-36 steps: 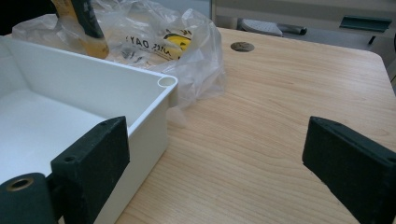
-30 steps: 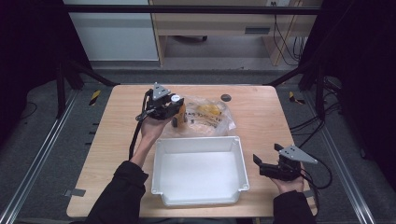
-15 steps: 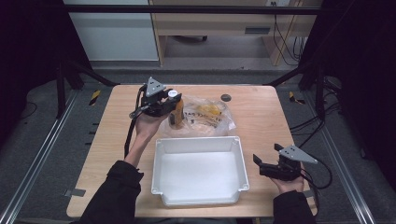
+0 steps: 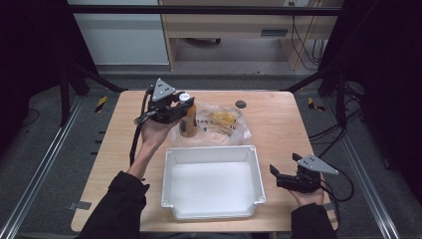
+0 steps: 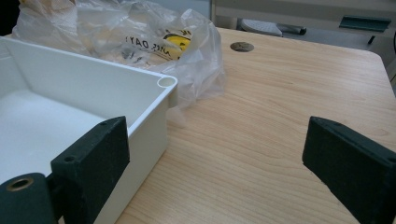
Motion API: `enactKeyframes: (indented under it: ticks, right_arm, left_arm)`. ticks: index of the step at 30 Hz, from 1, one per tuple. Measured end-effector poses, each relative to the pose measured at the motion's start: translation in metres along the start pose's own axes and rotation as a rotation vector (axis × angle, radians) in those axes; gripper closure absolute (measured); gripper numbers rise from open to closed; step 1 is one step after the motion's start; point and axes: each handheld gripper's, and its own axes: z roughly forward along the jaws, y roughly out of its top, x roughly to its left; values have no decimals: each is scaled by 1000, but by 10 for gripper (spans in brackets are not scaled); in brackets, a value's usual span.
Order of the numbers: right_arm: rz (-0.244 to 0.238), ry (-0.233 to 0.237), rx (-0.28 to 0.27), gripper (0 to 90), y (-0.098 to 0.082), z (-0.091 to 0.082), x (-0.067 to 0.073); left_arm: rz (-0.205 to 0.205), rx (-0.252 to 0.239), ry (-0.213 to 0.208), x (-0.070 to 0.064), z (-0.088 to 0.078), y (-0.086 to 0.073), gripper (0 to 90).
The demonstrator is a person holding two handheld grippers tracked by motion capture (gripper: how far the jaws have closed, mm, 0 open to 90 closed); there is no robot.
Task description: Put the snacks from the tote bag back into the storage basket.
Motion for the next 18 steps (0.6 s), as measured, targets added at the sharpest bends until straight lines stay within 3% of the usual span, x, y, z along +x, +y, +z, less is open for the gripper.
enactKeyframes:
  ticks: [18]
  right_arm:
    - [-2,1,1,76,0,0,0]
  left_arm:
    - [26,-51,-18,-9,-23,16,585]
